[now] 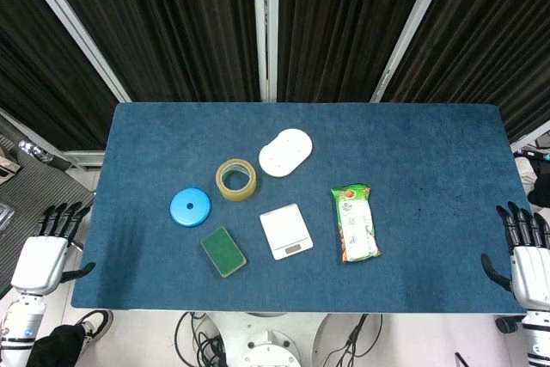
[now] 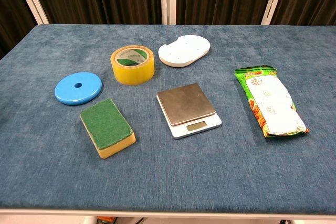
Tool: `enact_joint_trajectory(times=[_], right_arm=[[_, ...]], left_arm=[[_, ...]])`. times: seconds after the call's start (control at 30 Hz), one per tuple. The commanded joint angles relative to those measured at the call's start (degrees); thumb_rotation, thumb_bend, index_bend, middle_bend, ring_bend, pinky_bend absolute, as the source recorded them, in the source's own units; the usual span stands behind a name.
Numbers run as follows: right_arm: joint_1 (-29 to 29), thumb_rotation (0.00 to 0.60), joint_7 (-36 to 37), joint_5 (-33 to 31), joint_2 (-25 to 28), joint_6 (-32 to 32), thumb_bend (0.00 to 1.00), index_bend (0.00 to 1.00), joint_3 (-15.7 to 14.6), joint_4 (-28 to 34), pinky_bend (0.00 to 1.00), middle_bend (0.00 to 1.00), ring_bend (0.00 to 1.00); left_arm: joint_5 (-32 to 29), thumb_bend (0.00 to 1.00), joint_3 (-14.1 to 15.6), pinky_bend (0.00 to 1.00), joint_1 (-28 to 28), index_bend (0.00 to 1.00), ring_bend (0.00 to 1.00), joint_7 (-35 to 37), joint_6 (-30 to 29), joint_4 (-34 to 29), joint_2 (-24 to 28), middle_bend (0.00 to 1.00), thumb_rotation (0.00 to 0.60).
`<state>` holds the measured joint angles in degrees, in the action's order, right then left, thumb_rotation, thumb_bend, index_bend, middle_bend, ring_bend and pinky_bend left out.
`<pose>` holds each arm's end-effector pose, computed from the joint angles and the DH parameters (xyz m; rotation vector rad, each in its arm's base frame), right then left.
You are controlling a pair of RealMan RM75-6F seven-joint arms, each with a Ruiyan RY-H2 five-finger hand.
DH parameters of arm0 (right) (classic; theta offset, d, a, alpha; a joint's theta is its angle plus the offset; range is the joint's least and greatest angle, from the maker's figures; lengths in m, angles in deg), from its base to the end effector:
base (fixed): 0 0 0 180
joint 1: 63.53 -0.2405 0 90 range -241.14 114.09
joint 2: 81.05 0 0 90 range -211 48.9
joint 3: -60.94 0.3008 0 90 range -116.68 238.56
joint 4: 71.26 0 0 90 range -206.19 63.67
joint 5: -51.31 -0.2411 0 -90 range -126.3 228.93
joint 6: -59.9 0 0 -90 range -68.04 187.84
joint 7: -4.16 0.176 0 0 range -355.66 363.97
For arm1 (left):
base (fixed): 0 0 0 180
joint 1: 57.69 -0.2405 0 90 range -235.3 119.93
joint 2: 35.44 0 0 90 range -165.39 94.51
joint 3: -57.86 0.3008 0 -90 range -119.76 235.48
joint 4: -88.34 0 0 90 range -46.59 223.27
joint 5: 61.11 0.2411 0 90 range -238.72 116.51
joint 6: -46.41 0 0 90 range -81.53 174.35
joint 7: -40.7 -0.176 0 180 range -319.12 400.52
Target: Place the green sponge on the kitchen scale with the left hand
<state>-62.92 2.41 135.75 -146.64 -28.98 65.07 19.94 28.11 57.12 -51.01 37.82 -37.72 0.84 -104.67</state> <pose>-0.3825 -0.1883 0.1588 1.2666 -0.8857 0.8545 -0.3616 0.2220 0.1122 -1.4958 -0.8616 -0.8904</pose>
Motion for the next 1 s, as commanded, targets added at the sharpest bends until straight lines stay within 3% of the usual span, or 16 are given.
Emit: enact_joint_trajectory(times=[0.03, 0.63, 1.0], right_arm=[[0.0, 0.600, 0.5, -0.5, -0.1, 0.4, 0.25, 0.00, 0.1, -0.6, 0.00, 0.00, 0.00], [0.1, 0.600, 2.4, 0.8, -0.6, -1.1, 0.27, 0.00, 0.4, -2.1, 0.00, 0.00, 0.00], [-1.2, 0.600, -0.7, -0.1, 0.7, 1.1, 0.33, 0.00, 0.9, 0.5, 0.00, 0.00, 0.00]], left_arm=[[0.1, 0.07, 0.0, 0.00, 0.1, 0.10, 0.00, -0.4, -0.1, 0.0, -0.1, 0.05, 0.600], [3.0, 0.07, 0.8, 0.02, 1.6, 0.10, 0.00, -1.5, 0.8, -2.4, 1.7, 0.06, 0.600], [11.8, 0.07, 2.9, 0.05, 9.5, 0.10, 0.00, -0.3, 8.8, -3.6, 0.2, 0.06, 0.600]])
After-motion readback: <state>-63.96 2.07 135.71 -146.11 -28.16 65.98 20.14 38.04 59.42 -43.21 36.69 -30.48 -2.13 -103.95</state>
